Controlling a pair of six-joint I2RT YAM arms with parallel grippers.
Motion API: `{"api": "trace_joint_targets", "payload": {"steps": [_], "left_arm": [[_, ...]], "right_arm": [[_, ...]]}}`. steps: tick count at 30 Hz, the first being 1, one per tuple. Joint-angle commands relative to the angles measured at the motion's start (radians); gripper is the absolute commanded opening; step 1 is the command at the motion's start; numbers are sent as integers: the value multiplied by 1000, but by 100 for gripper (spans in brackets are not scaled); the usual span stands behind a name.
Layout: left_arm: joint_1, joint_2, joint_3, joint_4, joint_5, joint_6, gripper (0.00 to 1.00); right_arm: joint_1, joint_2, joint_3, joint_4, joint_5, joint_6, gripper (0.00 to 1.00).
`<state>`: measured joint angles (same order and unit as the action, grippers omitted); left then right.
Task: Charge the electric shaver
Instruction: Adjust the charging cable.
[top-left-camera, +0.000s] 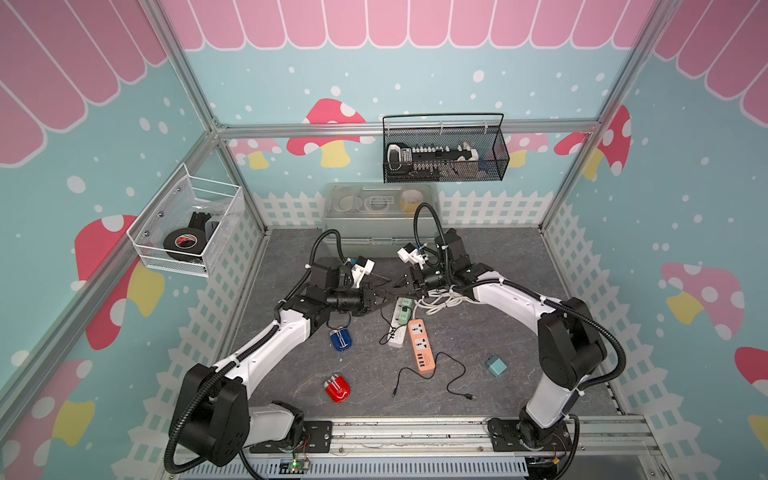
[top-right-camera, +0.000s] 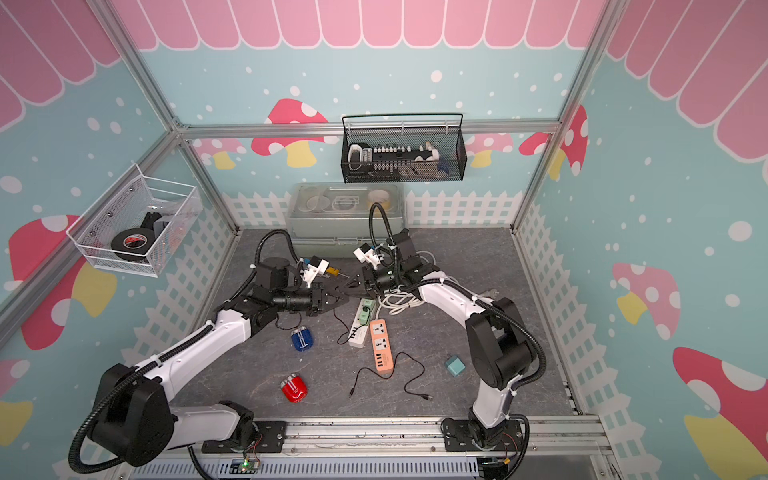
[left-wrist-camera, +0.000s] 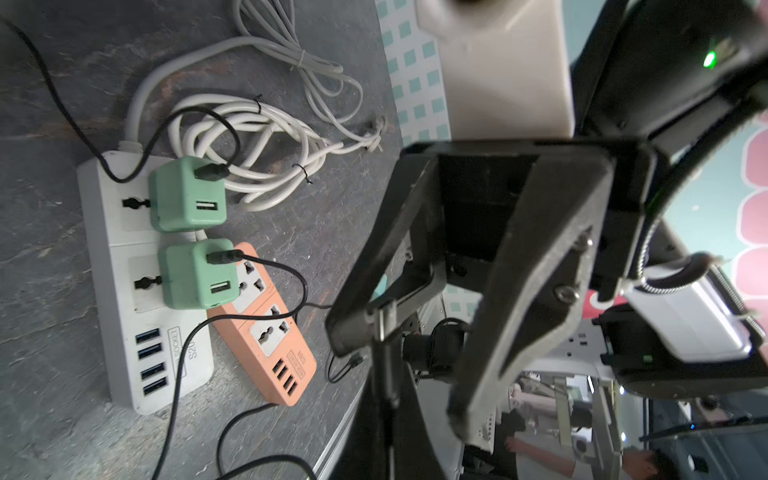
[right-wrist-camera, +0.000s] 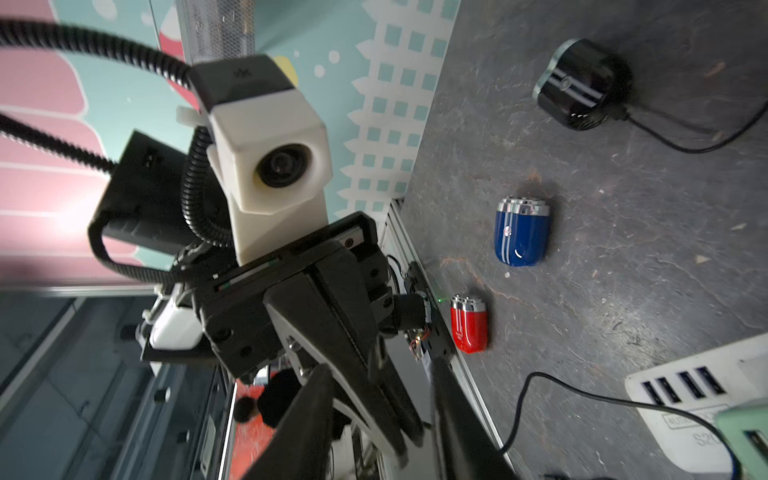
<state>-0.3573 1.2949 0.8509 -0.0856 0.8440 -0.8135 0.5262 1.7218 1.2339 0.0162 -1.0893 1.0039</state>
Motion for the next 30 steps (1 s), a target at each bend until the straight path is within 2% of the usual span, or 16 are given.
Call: {"api": "trace_joint_targets", "payload": {"steps": [1,5,7,11,15,17,21,24,25,26,27,29,30], "left_arm": [[12,-40,-56,195,-154,-284,0],[5,-24,-130,414,-271,-594,0],[-5,-12,-147,479,-309,-691,0],[-16,5,-123,465,-316,-735,0],[-16,3,-115,444,-324,-731,0],[-19,-1,-111,438,-325,-728,0],[-22,-23,-108,396,-324,-709,0],[-21,-44,-113,352,-322,-685,0],[-18,-47,-113,342,-318,-679,0],[-9,-47,-109,320,-309,-664,0],[4,-47,-104,303,-297,-650,8],[43,-40,-83,260,-265,-611,30],[59,-32,-69,235,-252,-590,37]], "right_arm": [[-7,-93,-114,232,104,100,51],[26,-112,-232,429,162,164,54],[56,-85,-225,448,178,191,54],[99,-12,-205,630,186,306,54],[115,15,-191,676,184,338,52],[115,26,-192,668,181,342,47],[116,30,-195,678,196,352,30],[116,23,-191,684,207,364,6],[116,20,-188,683,203,369,0],[116,18,-182,673,191,376,0],[116,16,-176,657,175,378,0],[116,5,-175,631,121,382,0],[115,-1,-177,623,99,385,0]]}}
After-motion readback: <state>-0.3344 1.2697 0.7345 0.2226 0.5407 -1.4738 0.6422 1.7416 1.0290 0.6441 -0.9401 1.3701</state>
